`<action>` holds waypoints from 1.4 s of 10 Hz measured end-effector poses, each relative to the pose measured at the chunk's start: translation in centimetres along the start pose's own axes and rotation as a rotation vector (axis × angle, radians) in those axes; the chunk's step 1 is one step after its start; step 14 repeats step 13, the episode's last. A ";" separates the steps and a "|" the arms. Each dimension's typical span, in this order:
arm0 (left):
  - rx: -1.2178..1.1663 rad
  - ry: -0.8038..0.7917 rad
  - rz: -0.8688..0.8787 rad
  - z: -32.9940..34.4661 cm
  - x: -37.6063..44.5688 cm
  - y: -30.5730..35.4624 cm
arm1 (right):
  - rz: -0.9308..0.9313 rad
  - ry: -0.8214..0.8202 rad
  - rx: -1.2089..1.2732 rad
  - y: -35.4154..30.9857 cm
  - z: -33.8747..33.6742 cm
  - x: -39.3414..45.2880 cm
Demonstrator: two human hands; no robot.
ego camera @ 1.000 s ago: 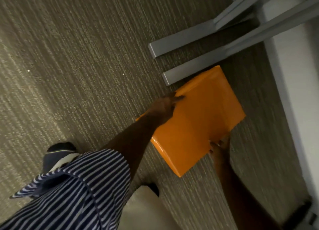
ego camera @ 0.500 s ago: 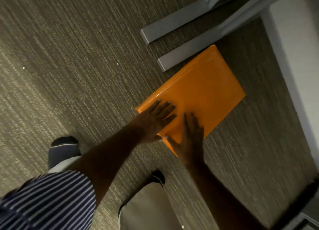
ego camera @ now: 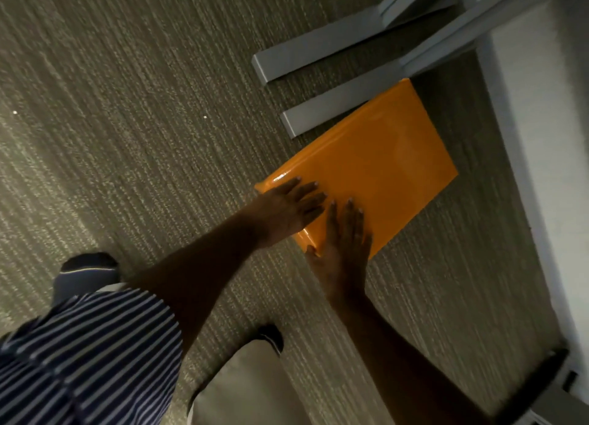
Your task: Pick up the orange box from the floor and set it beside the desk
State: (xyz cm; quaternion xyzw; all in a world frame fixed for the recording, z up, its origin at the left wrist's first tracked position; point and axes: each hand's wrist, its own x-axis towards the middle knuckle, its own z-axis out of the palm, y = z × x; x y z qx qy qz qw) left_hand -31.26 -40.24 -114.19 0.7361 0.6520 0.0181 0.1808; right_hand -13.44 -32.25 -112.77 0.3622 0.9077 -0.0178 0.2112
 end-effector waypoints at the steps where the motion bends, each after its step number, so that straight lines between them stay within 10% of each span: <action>1: -0.052 0.007 -0.029 -1.2 2.7 -0.2 | -0.003 -0.004 -0.032 2.0 -1.3 2.9; 6: -0.003 -0.006 -0.136 -3.3 13.7 -4.3 | 0.037 -0.099 -0.222 6.0 -6.6 14.6; 14: -0.214 0.020 -0.266 -7.3 4.6 -3.6 | 0.060 -0.023 -0.070 2.3 -9.4 8.5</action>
